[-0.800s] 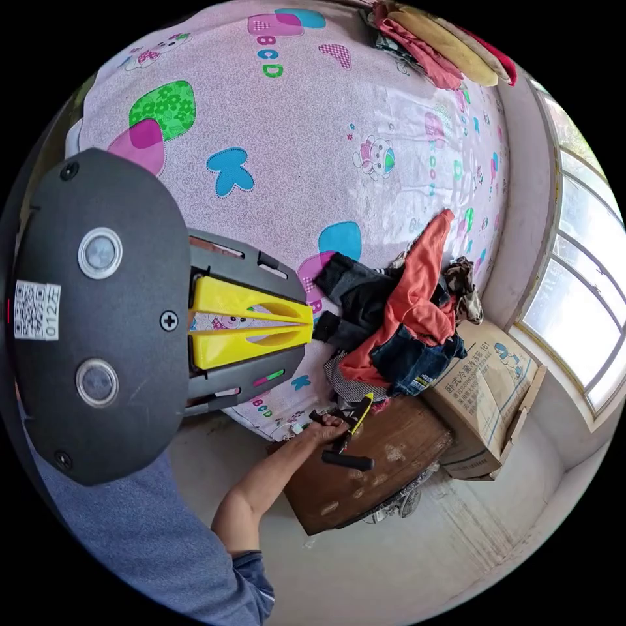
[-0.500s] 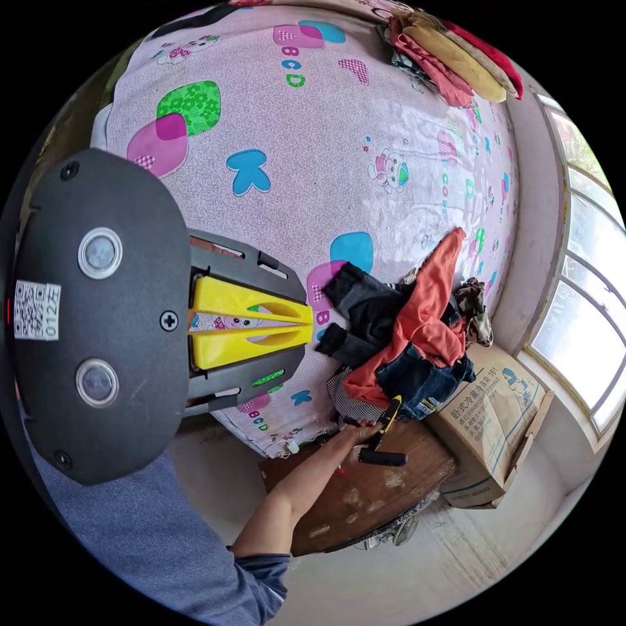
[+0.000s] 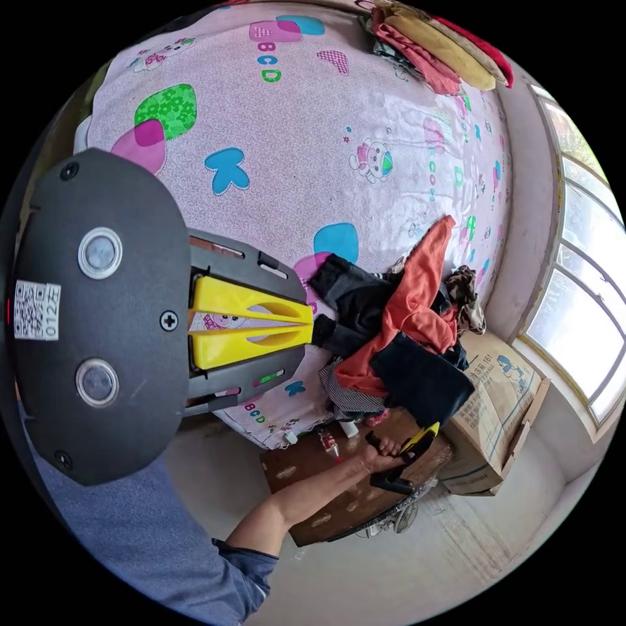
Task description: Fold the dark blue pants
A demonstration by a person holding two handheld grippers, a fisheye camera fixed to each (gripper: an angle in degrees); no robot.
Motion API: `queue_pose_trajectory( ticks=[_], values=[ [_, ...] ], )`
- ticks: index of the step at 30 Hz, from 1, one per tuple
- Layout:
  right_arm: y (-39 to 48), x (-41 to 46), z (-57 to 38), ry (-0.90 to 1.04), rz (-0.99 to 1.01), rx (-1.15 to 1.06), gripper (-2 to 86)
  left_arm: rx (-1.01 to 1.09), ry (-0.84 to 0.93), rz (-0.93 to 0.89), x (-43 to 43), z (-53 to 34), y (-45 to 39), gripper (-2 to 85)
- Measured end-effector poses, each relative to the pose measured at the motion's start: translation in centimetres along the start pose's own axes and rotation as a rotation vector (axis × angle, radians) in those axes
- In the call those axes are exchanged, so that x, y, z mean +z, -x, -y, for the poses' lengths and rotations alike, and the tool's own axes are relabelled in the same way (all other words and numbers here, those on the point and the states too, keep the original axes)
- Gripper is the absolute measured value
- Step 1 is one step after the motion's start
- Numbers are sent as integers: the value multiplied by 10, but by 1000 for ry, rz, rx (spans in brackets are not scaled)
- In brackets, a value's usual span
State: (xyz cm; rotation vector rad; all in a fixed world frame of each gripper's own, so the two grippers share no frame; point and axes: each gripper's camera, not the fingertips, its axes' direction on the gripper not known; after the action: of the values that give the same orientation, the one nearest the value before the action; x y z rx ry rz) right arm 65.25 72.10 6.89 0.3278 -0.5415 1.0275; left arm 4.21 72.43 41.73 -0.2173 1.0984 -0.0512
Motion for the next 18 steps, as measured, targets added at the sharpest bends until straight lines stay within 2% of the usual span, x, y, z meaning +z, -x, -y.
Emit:
queue_pose_trajectory(
  ticks=[5, 10, 18],
  values=[
    [79, -53, 66, 24, 30, -73, 1, 154, -129, 22, -11, 32, -47, 40],
    [164, -70, 91, 93, -53, -84, 2, 419, -316, 136, -41, 68, -148, 131],
    [219, -68, 53, 143, -25, -18, 2, 773, -345, 375, -18, 49, -287, 182]
  ],
)
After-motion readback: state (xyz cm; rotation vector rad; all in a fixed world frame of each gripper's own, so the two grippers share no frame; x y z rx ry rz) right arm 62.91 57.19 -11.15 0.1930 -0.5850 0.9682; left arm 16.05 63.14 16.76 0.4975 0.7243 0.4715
